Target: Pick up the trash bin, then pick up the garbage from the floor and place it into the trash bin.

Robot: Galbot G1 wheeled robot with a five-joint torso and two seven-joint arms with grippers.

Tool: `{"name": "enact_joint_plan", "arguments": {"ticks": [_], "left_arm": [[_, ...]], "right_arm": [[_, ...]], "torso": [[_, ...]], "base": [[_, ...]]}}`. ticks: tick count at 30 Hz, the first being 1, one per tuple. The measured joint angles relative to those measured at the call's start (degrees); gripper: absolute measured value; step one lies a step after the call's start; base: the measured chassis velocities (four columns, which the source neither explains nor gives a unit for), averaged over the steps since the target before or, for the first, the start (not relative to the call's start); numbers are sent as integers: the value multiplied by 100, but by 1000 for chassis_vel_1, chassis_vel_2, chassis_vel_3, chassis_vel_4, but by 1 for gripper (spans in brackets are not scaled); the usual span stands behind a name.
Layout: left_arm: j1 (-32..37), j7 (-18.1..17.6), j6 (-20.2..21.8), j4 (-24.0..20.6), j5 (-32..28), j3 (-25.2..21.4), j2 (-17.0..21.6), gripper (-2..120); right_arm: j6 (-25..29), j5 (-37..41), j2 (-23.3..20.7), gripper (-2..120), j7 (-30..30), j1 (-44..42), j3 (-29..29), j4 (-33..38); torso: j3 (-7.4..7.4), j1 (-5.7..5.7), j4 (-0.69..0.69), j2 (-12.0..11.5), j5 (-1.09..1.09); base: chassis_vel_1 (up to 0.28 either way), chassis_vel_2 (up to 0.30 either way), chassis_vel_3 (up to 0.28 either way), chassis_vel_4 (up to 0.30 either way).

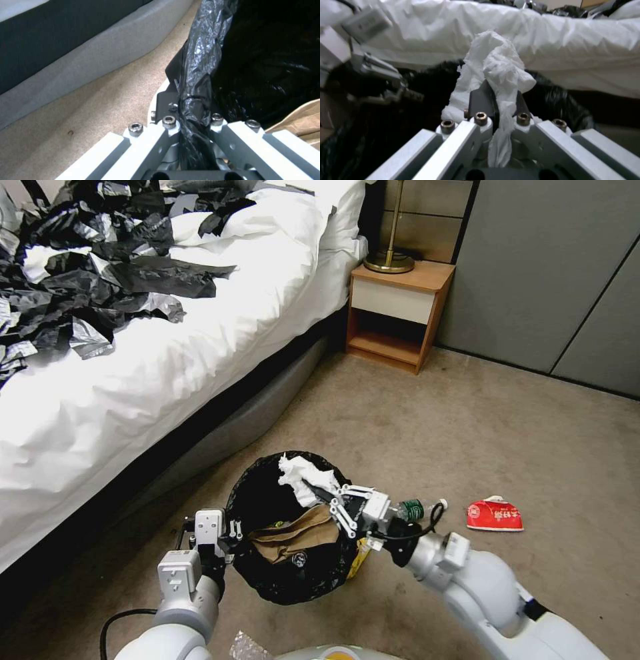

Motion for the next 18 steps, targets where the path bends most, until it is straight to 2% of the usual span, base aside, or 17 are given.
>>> {"name": "enact_joint_plan", "arguments": {"ticks": [9,18], "left_arm": [[-43,2,5,35,5,14,-23,0],[-43,7,7,64,57,83,-49,0]], "right_arm": [[-35,-247,105,0,86,114,-269,-522],[-95,-328,124,31,137,148,-362,-574]], "torso": [[0,0,0,0,0],[0,0,0,0,0]], "base": [[0,0,0,0],[0,0,0,0]]}}
